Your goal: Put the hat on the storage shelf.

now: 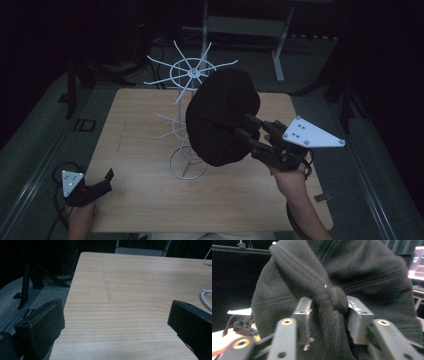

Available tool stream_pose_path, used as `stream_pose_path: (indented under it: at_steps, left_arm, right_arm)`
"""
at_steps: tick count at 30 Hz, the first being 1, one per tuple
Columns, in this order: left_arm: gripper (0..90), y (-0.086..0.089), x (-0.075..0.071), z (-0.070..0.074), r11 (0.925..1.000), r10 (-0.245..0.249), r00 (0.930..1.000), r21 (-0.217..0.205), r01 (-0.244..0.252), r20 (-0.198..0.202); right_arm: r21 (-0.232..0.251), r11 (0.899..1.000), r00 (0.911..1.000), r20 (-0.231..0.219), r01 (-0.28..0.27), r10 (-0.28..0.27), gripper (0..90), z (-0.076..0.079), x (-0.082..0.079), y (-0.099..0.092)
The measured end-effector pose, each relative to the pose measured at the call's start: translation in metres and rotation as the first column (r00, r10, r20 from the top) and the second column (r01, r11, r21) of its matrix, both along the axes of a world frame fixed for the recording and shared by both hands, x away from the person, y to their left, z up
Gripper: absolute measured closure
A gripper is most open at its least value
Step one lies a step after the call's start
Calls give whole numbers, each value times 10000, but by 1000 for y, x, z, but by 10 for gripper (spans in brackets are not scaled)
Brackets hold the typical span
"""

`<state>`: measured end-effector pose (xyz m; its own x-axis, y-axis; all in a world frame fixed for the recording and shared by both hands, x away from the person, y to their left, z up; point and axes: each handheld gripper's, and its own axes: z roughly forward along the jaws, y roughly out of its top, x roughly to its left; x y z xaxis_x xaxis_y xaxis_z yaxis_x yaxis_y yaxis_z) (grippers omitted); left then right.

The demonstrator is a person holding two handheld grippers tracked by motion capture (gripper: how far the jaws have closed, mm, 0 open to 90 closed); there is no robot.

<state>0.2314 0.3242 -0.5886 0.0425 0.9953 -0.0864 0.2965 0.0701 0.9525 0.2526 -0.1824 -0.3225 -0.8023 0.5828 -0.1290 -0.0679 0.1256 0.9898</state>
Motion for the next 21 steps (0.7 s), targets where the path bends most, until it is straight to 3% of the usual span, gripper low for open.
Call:
stream_pose_path:
  at_steps: [5, 9, 11, 13, 15, 18, 21]
  left_arm:
    - [14, 0, 0, 0, 10000, 0, 10000, 18, 0, -6]
    - [14, 0, 0, 0, 10000, 11, 10000, 25, -11, -12]
    - [14, 0, 0, 0, 10000, 15, 10000, 37, -15, -20]
    - [14, 0, 0, 0, 10000, 3, 10000, 46, -3, -16]
    - [14, 0, 0, 0, 10000, -4, 10000, 44, 4, -22]
    - [14, -1, 0, 0, 10000, 9, 10000, 46, -8, -25]
    - [14, 0, 0, 0, 10000, 10, 10000, 6, -10, -3]
  right_arm:
    - [-179, 9986, 9987, 127, 494, -492, 343, 0, -4, -13]
    - [111, 9963, 9961, 230, 848, -850, 241, -4, -7, -32]
    - [-148, 9955, 9955, 198, 934, -931, 161, -8, -8, -42]
    - [-206, 9927, 9927, 195, 1192, -1188, 162, -16, -8, -51]
    - [-194, 9938, 9939, -106, 1095, -1097, 162, -25, -6, -60]
    - [-514, 9871, 9863, -569, 1517, -1545, 151, -43, 0, -72]
    - [-1017, 9735, 9735, -820, 2047, -2133, 139, -64, 8, -80]
